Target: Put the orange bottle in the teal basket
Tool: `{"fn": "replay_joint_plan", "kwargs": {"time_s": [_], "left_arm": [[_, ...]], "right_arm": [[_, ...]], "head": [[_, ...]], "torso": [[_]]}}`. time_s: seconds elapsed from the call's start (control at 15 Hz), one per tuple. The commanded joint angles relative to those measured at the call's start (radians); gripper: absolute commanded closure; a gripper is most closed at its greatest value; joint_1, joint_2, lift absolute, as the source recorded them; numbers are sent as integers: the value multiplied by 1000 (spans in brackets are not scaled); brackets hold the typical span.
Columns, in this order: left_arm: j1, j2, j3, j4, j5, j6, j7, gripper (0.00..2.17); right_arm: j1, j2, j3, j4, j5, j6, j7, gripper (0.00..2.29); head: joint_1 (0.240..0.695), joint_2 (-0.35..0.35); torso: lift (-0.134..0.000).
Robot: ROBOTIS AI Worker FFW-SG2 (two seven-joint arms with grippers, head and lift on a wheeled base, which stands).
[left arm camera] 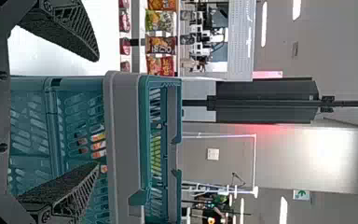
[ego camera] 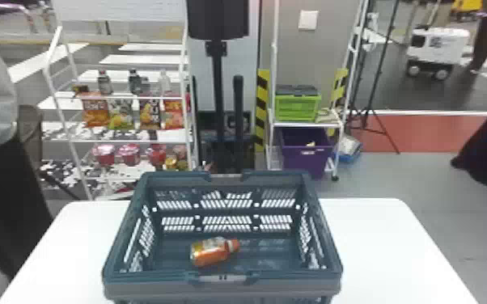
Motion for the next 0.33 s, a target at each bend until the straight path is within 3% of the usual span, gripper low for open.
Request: {"fn": "replay_joint_plan", "kwargs": {"time_s": [0.0, 0.27], "left_arm": [[-2, -4, -7, 1, 12, -2, 1, 97], [-5, -4, -9, -7, 14, -2, 1, 97]], "right_arm": [[4, 3, 0, -3, 4, -3, 0, 144], [5, 9, 0, -7, 7, 0, 0, 144]], "head": [[499, 0], [499, 0]], "torso": [[0], [0]]}}
